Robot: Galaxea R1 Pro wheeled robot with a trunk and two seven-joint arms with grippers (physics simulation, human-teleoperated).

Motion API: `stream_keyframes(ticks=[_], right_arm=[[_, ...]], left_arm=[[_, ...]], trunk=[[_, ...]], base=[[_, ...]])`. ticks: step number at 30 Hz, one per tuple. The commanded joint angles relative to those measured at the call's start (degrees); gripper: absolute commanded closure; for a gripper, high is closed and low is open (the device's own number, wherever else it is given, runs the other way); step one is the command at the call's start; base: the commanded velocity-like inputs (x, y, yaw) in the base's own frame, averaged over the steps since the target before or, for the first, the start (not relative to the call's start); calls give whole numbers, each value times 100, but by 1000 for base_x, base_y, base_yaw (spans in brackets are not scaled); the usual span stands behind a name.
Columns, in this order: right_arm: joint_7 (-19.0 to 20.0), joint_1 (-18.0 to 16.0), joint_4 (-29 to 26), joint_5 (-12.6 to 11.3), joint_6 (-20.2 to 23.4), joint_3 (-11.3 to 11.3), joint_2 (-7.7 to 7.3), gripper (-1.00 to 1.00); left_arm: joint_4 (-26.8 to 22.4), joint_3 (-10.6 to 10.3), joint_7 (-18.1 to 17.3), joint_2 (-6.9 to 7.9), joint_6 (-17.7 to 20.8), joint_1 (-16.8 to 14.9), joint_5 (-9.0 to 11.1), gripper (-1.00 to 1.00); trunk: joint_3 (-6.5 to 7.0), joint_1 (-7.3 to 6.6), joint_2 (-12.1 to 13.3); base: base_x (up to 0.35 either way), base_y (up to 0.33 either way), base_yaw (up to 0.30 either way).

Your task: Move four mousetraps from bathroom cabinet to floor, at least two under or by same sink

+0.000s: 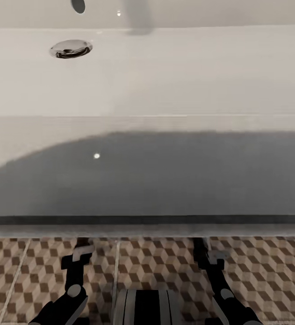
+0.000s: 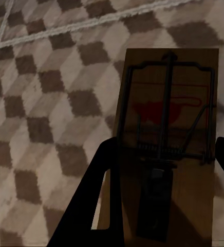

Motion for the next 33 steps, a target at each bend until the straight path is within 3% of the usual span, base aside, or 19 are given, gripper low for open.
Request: stream_keyframes(ticks=[1, 20, 33], right_arm=[[-17, -3, 5, 57, -16, -23, 3, 100], [-21, -3, -5, 82, -16, -31, -27, 100], [-65, -11, -369, 83, -16, -40, -67, 100]], left_arm=[[0, -51, 27, 6, -29, -5, 60, 100], [0, -37, 30, 11, 4, -5, 57, 100], [-9, -29, 39, 13, -4, -6, 58, 100]], trunk=[[-3, -3, -1], [-3, -3, -1], [-3, -3, -1]], base=[[-150, 0, 0], [-16, 0, 0], [0, 0, 0]])
